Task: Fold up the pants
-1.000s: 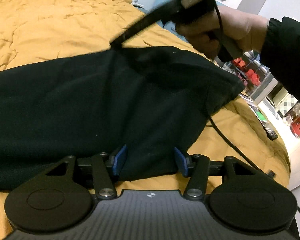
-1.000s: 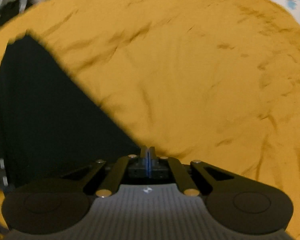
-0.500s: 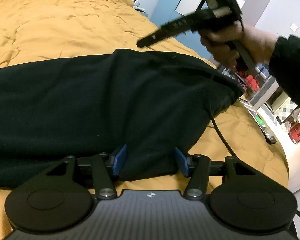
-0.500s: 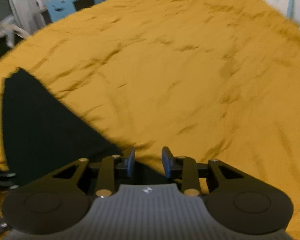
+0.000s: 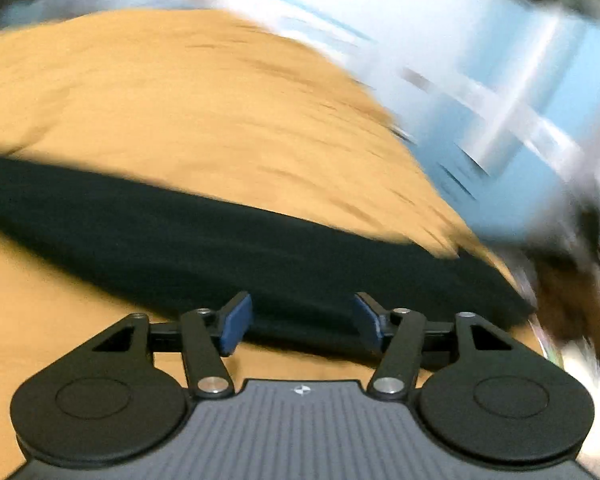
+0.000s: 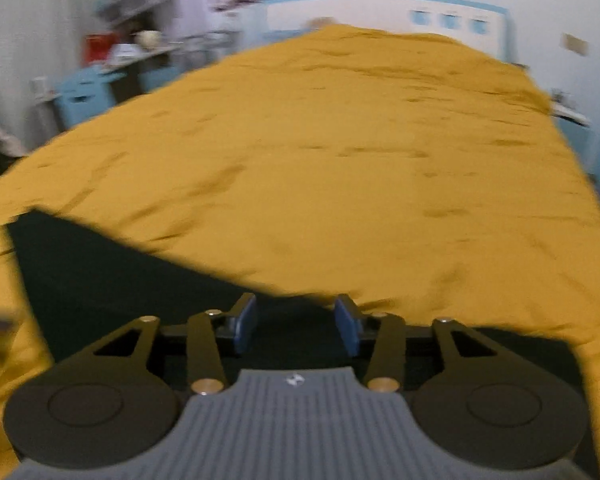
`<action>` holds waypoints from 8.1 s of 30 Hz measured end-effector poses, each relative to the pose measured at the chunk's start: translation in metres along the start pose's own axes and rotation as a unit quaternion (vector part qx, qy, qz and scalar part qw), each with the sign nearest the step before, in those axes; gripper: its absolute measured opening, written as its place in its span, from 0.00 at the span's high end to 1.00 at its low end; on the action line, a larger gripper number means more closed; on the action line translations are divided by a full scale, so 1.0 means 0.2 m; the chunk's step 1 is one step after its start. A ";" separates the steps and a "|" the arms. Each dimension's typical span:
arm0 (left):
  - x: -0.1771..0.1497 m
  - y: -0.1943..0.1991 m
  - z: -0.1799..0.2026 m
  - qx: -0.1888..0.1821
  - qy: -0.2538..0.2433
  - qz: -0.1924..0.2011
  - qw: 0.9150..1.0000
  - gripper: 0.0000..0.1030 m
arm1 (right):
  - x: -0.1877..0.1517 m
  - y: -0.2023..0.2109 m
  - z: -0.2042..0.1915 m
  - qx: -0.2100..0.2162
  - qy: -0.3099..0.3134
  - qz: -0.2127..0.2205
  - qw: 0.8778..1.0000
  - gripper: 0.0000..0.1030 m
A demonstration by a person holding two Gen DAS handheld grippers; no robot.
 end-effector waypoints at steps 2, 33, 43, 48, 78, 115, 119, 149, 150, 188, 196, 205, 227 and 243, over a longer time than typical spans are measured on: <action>0.03 0.11 -0.35 0.052 0.088 0.010 0.995 0.29 | -0.09 -0.03 -0.21 0.035 0.000 -0.012 0.999 0.57; 0.09 0.12 -1.78 0.118 0.391 0.142 0.902 0.96 | -0.47 -0.68 -1.40 0.059 0.140 -0.042 0.988 0.62; 0.04 0.11 -1.79 0.118 0.390 0.131 0.904 0.94 | -0.50 -0.77 -1.46 0.058 0.109 -0.068 0.990 0.62; 0.01 0.11 -1.82 0.086 0.410 0.148 0.896 0.90 | -0.36 -0.71 -1.57 0.101 0.081 -0.020 0.991 0.62; 0.12 0.17 -1.76 0.071 0.397 0.200 0.893 0.95 | -0.46 -1.16 -1.58 0.008 0.038 0.001 0.999 0.63; -0.06 -0.43 -0.20 0.074 -0.219 -0.065 0.971 0.85 | -0.29 -0.52 -0.87 0.017 -0.215 0.094 0.972 0.51; -0.10 -0.36 -0.17 0.056 -0.238 -0.073 0.967 0.59 | -0.28 -0.52 -0.85 0.039 -0.255 0.083 0.963 0.51; 0.03 0.03 -1.00 0.052 0.141 0.017 0.989 0.33 | -0.33 -0.79 -0.98 0.078 -0.439 -0.042 0.894 0.51; 0.03 0.01 -0.99 0.054 0.140 0.012 0.989 0.33 | -0.33 -0.80 -1.00 0.074 -0.428 -0.049 0.899 0.51; -0.10 -0.14 -0.72 0.122 -0.028 -0.078 0.989 0.35 | -0.40 -0.72 -1.01 -0.016 -0.118 -0.021 0.993 0.76; 0.07 0.07 -0.47 0.118 -0.043 0.042 0.991 0.32 | -0.35 -0.25 -0.73 -0.011 -0.182 0.065 0.981 0.65; -0.01 -0.24 -0.09 0.078 -0.089 -0.005 0.993 0.30 | -0.45 0.43 0.20 -0.139 -0.389 0.179 0.893 0.49; -0.14 -0.27 -0.04 0.091 -0.092 -0.050 0.990 0.30 | -0.31 0.50 0.89 -0.265 -0.348 0.189 0.880 0.90; -0.16 -0.26 -0.02 0.078 -0.079 -0.045 0.993 0.30 | -0.04 0.36 -0.10 -0.219 0.072 0.205 0.951 0.92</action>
Point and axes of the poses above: each gripper's, at about its wrist camera, not at the fingertips, and y roughly against the way its jaws point, z to its right, x to its top, the point moved 9 cm from there along -y, roughly the way its jaws point, and after that the axes turned 12 degrees about -y, right-handed, at the moved point
